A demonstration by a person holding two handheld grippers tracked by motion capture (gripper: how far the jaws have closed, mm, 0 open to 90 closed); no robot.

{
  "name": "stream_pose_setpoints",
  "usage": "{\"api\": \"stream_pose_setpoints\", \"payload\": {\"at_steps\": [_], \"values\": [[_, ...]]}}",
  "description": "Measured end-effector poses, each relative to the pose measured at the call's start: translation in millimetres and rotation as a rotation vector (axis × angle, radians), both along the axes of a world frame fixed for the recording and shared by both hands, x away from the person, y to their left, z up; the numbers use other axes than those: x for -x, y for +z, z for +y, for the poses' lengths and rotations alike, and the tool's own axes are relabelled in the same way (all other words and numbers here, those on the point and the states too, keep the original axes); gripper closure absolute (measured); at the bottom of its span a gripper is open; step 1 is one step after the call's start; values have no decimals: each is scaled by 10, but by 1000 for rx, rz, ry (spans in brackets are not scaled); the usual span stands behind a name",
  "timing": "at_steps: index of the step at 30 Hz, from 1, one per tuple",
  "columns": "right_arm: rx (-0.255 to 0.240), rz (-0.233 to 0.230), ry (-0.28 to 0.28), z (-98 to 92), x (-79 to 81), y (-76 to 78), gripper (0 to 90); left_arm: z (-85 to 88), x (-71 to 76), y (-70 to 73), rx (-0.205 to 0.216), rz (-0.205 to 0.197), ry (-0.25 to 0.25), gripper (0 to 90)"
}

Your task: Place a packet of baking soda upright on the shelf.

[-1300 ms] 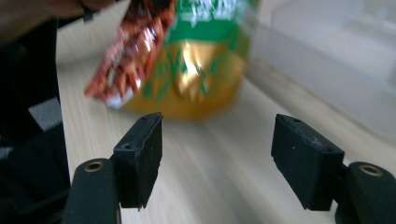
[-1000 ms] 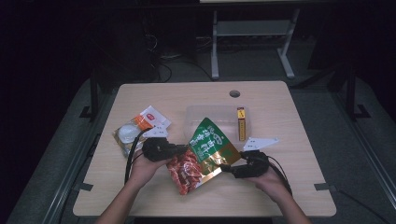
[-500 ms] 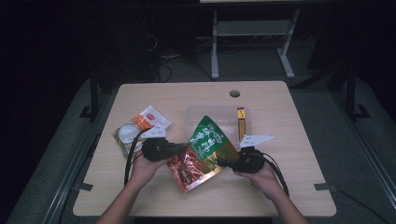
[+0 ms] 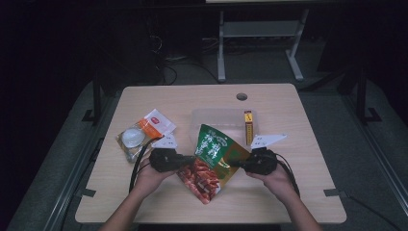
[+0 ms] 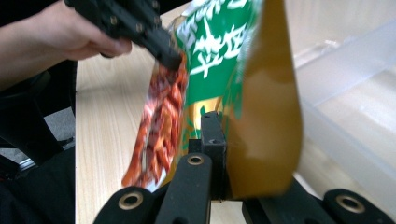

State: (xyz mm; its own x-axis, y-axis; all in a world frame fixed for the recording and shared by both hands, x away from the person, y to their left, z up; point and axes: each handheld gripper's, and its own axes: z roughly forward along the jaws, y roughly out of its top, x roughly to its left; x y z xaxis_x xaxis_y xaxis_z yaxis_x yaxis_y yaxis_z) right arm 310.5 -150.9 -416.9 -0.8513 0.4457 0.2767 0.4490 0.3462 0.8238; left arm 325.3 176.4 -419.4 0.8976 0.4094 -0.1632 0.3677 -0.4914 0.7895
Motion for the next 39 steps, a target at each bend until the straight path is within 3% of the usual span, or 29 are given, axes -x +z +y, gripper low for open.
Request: {"api": "stream_pose_setpoints", "payload": {"at_steps": [7,10,14,16,24,28,29,36,39], "values": [[-5,-37,33,23,-35,128,900,32,-22,0,-5,2,-5,870],[23,-72,54,32,1,193,900,45,-42,-20,9,30,-11,816],[70,-114,74,11,13,280,900,88,-44,-19,2,22,-3,764],[61,-113,75,-16,13,304,900,127,-46,-13,13,35,-12,734],[53,-130,89,-80,20,391,900,217,0,-22,-42,19,-10,544],[49,-137,100,-85,40,448,900,255,64,-61,-48,26,2,494],[49,-146,105,-89,44,465,900,270,70,-74,-67,23,-7,480],[38,-181,107,-114,66,618,900,263,48,-131,-80,5,-13,382],[24,-181,98,-137,56,662,900,246,53,-164,-83,15,-10,354]]}}
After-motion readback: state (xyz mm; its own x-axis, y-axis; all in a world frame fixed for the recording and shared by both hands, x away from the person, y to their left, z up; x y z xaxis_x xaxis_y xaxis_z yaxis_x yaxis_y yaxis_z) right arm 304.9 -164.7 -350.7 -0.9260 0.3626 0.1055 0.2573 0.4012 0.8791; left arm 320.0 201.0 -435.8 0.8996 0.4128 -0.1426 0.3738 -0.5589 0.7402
